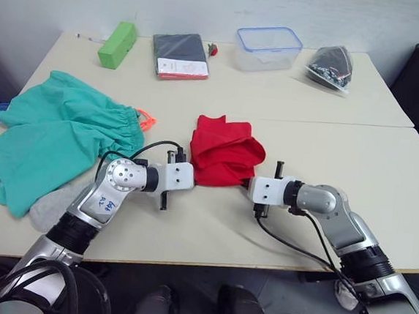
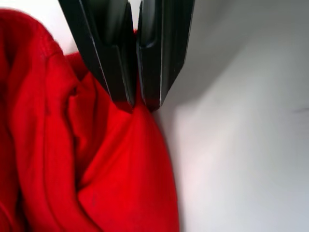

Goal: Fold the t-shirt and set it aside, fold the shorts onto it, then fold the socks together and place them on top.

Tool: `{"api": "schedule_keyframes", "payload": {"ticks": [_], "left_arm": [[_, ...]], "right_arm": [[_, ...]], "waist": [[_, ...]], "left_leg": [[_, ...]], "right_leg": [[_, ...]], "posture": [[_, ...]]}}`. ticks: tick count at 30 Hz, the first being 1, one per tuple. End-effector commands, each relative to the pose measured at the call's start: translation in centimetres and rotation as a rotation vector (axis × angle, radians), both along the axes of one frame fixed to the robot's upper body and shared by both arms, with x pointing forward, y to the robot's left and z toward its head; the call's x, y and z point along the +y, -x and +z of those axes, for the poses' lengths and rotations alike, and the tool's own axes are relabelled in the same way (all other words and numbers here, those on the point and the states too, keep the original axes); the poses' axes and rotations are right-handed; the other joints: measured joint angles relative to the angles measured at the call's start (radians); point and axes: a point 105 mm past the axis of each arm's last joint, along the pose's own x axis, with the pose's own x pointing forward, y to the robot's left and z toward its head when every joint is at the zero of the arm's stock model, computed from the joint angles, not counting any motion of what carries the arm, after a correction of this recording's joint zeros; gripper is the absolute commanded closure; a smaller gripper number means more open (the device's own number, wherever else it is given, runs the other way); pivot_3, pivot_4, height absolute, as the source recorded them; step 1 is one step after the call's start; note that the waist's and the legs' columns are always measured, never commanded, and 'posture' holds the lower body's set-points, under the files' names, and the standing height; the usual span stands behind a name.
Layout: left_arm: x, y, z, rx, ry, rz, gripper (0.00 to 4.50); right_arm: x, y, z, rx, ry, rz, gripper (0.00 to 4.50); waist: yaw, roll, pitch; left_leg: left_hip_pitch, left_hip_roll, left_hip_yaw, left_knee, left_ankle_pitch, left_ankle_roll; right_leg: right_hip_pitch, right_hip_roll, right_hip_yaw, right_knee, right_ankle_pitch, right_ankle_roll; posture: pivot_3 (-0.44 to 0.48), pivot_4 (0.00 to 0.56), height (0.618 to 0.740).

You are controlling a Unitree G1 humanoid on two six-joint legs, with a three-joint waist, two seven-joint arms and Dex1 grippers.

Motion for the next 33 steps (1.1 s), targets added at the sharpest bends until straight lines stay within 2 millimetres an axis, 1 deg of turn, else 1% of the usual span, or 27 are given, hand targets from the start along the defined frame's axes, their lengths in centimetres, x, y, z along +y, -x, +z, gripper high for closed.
{"api": "schedule_keyframes", "payload": {"ticks": [1,3,4,6,8,10,16,19,20,22,23,27,28,30,31,33], "left_arm": [[0.9,1.8,0.9,0.04,0.0,-0.049,4.48],[1.7,4.2,0.7,0.122,-0.018,-0.106,4.48],[2.0,5.3,0.5,0.156,-0.029,-0.127,4.48],[2.3,6.4,0.2,0.195,-0.043,-0.138,4.48],[2.2,7.1,-0.1,0.226,-0.036,-0.137,4.48],[2.0,7.6,-0.3,0.243,-0.025,-0.136,4.48],[1.3,7.5,-0.4,0.233,0.009,-0.112,4.48],[1.4,7.4,-0.1,0.237,0.033,-0.106,4.48],[1.5,7.3,0.1,0.243,0.048,-0.102,4.49],[1.8,7.3,0.9,0.242,0.073,-0.117,4.08],[1.9,7.0,1.5,0.216,0.08,-0.122,3.86],[2.5,4.9,3.6,0.076,0.084,-0.106,2.65],[2.5,4.4,4.0,0.045,0.075,-0.111,2.27],[2.4,3.7,4.6,0.002,0.063,-0.141,1.64],[2.3,3.3,4.9,-0.023,0.052,-0.16,1.33],[1.9,2.7,5.2,-0.068,0.028,-0.197,1.33]], "right_arm": [[-0.3,2.2,0.9,0.064,-0.012,0.077,4.5],[-0.7,5.4,0.2,0.194,0.011,0.158,4.5],[-0.8,6.6,-0.1,0.24,0.019,0.184,4.5],[-0.8,8.1,-0.5,0.28,0.023,0.205,4.5],[-0.9,8.6,-0.8,0.285,0.021,0.201,4.5],[-1.0,8.7,-1.1,0.277,0.027,0.192,4.5],[-1.9,8.7,-1.7,0.219,0.081,0.201,4.5],[-2.2,8.7,-1.3,0.206,0.061,0.193,4.5],[-2.2,8.8,-1.1,0.213,0.048,0.189,4.26],[-2.2,9.3,-0.4,0.232,0.012,0.192,3.76],[-2.1,9.7,0.1,0.225,-0.003,0.209,3.41],[-2.5,10.6,2.7,0.186,-0.059,0.241,2.06],[-2.8,10.6,3.1,0.175,-0.062,0.238,1.66],[-4.0,10.2,3.5,0.143,-0.037,0.203,0.95],[-5.0,9.6,3.5,0.119,-0.011,0.168,0.64],[-6.5,8.6,3.4,0.079,0.03,0.118,0.64]], "waist": [[0.0,0.0,0.0],[0.0,0.0,0.0],[0.0,0.0,0.0],[0.001,0.0,0.0],[0.002,0.0,0.0],[0.003,0.0,0.0],[0.004,0.0,0.0],[0.005,0.0,0.0],[0.006,0.0,0.0],[0.008,0.0,0.0],[0.01,0.0,0.0],[0.024,0.0,0.0],[0.025,0.0,0.0],[0.028,0.0,0.0],[0.029,0.0,0.0],[0.029,0.0,0.0]], "left_leg": [[0.0,0.0,0.0,-0.001,0.0,0.0],[0.0,0.0,0.0,-0.001,0.0,0.0],[0.0,0.001,-0.001,-0.001,0.0,0.0],[0.0,0.001,-0.002,-0.001,-0.001,-0.001],[0.001,0.001,-0.003,0.0,-0.001,0.0],[0.002,0.0,-0.003,0.0,-0.001,0.0],[0.002,0.0,-0.003,0.0,-0.001,-0.001],[0.002,0.0,-0.003,0.0,-0.001,-0.001],[0.002,0.0,-0.003,0.0,-0.001,-0.001],[0.002,0.0,-0.003,0.0,-0.001,-0.001],[0.002,0.0,-0.003,0.0,-0.001,-0.001],[0.003,0.0,-0.003,0.0,-0.001,-0.001],[0.003,0.0,-0.003,0.0,-0.001,-0.001],[0.004,0.0,-0.003,0.0,-0.001,0.0],[0.005,0.0,-0.003,0.0,-0.002,0.0],[0.008,-0.001,-0.003,0.0,-0.002,0.001]], "right_leg": [[0.0,0.0,0.0,0.0,0.0,0.0],[0.0,0.0,0.0,-0.001,0.0,0.0],[0.0,-0.001,0.0,-0.001,0.0,0.0],[0.001,-0.001,0.001,-0.002,0.0,-0.001],[0.003,-0.001,0.001,-0.007,-0.001,-0.001],[0.004,-0.002,0.002,-0.007,0.0,-0.001],[0.004,-0.001,0.004,-0.006,-0.001,-0.001],[0.004,-0.001,0.003,-0.006,-0.001,-0.001],[0.004,-0.001,0.003,-0.007,-0.001,-0.001],[0.004,-0.001,0.003,-0.006,-0.001,-0.001],[0.004,-0.001,0.003,-0.006,-0.001,-0.001],[0.004,-0.001,0.003,-0.007,-0.001,-0.001],[0.005,-0.001,0.003,-0.007,-0.001,-0.001],[0.006,-0.001,0.002,-0.007,-0.001,-0.001],[0.007,-0.001,0.001,-0.007,-0.001,-0.001],[0.011,-0.001,-0.002,-0.008,-0.001,-0.001]], "posture": [[0.0,0.15,0.74],[0.0,0.15,0.74],[0.0,0.15,0.74],[0.0,0.15,0.74],[0.0,0.15,0.74],[0.0,0.15,0.74],[0.0,0.15,0.74],[0.0,0.15,0.74],[0.0,0.15,0.74],[0.0,0.15,0.74],[0.0,0.15,0.74],[0.0,0.15,0.74],[0.0,0.15,0.74],[0.0,0.15,0.74],[0.0,0.15,0.74],[0.0,0.15,0.74]]}}
